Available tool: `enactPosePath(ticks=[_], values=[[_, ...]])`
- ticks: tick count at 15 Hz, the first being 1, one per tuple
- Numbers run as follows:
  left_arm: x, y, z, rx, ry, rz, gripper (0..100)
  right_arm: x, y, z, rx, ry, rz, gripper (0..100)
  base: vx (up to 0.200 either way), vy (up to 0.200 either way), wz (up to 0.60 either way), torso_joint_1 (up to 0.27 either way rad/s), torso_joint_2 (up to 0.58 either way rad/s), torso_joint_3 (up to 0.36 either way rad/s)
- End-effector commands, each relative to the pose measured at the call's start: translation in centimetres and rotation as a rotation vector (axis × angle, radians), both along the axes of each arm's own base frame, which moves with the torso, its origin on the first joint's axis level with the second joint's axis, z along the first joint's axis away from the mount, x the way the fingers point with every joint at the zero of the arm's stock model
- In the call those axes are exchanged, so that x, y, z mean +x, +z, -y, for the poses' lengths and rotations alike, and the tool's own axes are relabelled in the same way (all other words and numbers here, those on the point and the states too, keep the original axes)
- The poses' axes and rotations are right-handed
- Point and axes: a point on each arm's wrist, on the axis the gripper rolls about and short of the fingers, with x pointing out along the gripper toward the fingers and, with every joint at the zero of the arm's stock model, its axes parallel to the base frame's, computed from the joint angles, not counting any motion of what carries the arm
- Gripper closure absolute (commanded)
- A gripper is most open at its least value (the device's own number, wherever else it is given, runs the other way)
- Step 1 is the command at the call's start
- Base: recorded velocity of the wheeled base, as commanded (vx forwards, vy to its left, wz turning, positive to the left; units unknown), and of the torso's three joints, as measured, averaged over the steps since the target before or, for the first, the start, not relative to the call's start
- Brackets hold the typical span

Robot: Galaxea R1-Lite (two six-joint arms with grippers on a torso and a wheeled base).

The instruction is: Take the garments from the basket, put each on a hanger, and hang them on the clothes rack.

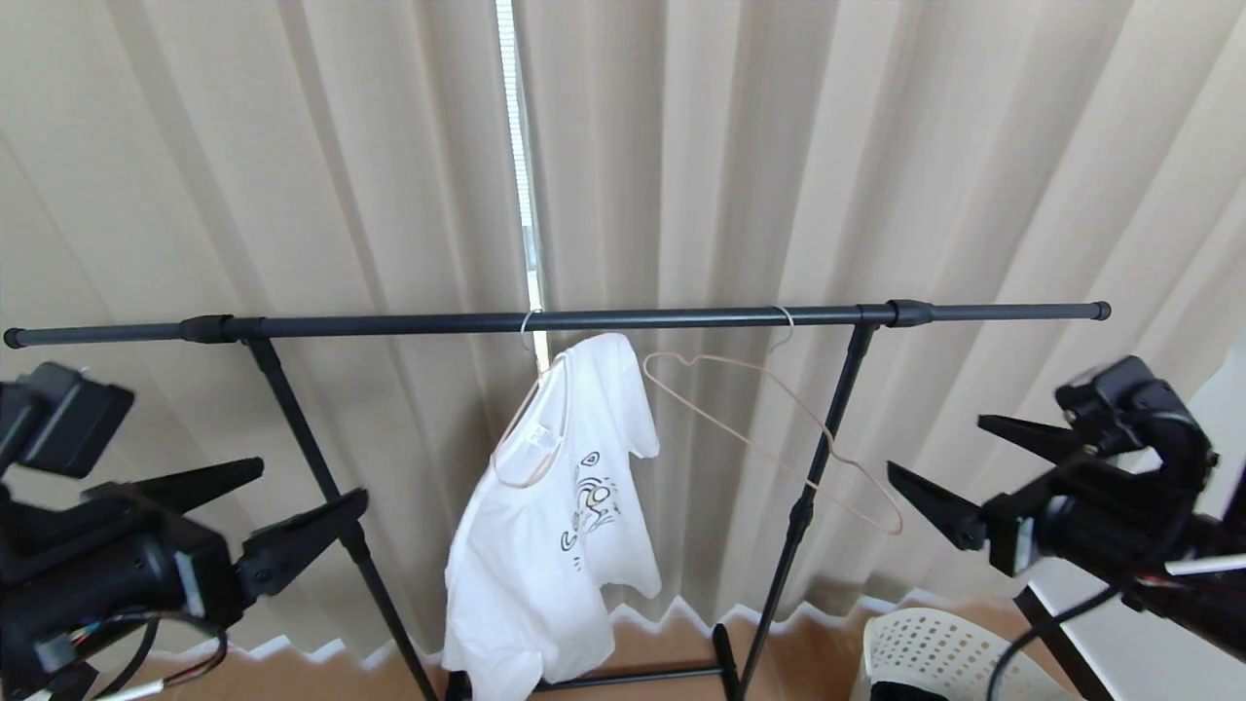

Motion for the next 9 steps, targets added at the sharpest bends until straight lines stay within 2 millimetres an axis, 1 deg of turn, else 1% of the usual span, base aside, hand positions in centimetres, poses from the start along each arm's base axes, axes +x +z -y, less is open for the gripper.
enactPosePath(ticks=[1,2,3,4,5,6,8,9], values=[[-6.9,-2.3,-1.7,-0.033,0.034,0.111,0,-6.3,-0.1,2.1,0.026,-0.072,0.083,0,0.000,0.000,0.00,0.000,0.00,0.000],[-7.6,-3.1,-1.9,-0.030,0.050,0.107,0,-7.0,-0.2,2.4,0.027,-0.072,0.085,0,0.000,0.000,0.00,0.000,0.00,0.000],[-8.9,-4.4,-2.3,-0.026,0.080,0.094,0,-8.8,-1.2,3.1,0.026,-0.071,0.058,0,0.000,0.000,0.00,0.000,0.00,0.000],[-9.6,-5.3,-2.5,-0.021,0.093,0.074,0,-10.4,-2.6,3.7,0.038,-0.067,0.011,0,0.000,0.000,0.00,0.000,0.00,0.000],[-9.9,-5.6,-2.6,-0.020,0.100,0.070,0,-11.0,-3.2,3.8,0.041,-0.064,-0.009,0,0.000,0.000,0.00,0.000,0.00,0.000],[-10.9,-6.8,-2.8,-0.022,0.120,0.048,0,-12.4,-3.5,4.4,0.046,-0.064,-0.017,0,0.000,0.000,0.00,0.000,0.00,0.000],[-12.1,-7.6,-2.9,-0.031,0.124,0.066,0,-14.7,-4.3,5.3,0.047,-0.062,-0.008,0,0.000,0.000,0.00,0.000,0.00,0.000],[-12.2,-7.7,-2.9,-0.032,0.124,0.071,0,-15.2,-4.6,5.5,0.044,-0.063,-0.013,0,0.000,0.000,0.00,0.000,0.00,0.000]])
